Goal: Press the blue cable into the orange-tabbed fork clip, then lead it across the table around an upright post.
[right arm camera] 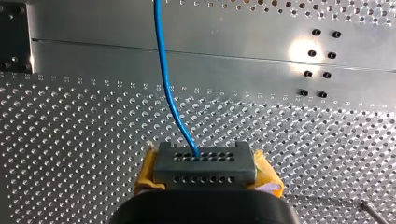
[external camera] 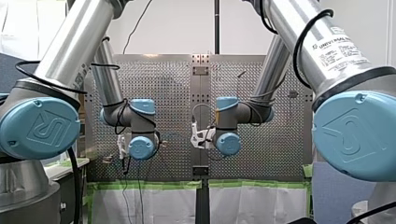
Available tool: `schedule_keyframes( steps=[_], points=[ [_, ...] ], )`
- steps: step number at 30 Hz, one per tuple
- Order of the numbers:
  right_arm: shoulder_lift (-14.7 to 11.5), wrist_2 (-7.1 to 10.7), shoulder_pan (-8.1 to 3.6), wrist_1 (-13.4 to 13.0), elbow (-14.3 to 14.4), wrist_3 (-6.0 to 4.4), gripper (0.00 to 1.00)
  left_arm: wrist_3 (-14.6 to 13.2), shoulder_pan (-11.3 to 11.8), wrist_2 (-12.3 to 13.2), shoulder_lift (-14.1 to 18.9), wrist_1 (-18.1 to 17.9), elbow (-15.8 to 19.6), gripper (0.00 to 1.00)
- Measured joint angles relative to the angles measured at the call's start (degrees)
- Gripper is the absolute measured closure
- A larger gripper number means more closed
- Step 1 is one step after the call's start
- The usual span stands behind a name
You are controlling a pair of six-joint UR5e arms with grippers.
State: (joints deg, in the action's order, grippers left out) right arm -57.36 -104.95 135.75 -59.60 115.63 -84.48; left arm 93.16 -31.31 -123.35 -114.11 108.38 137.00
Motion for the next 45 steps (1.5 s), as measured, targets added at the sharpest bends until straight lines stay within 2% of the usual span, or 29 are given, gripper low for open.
schedule_keyframes(
  steps=[29, 38, 45],
  points=[
    [0.00, 0.01, 0.00, 0.08, 0.00, 0.00, 1.00, 0.00, 0.05, -0.04, -0.10, -0.03, 0.05, 0.98],
    [0.00, 0.00, 0.00, 0.09, 0.00, 0.00, 1.00, 0.00, 0.16, -0.60, -3.47, -0.51, 0.16, 0.98],
    [0.00, 0.00, 0.00, 0.09, 0.00, 0.00, 1.00, 0.00, 0.18, -0.62, -4.27, -0.53, 0.17, 0.98]
  ],
)
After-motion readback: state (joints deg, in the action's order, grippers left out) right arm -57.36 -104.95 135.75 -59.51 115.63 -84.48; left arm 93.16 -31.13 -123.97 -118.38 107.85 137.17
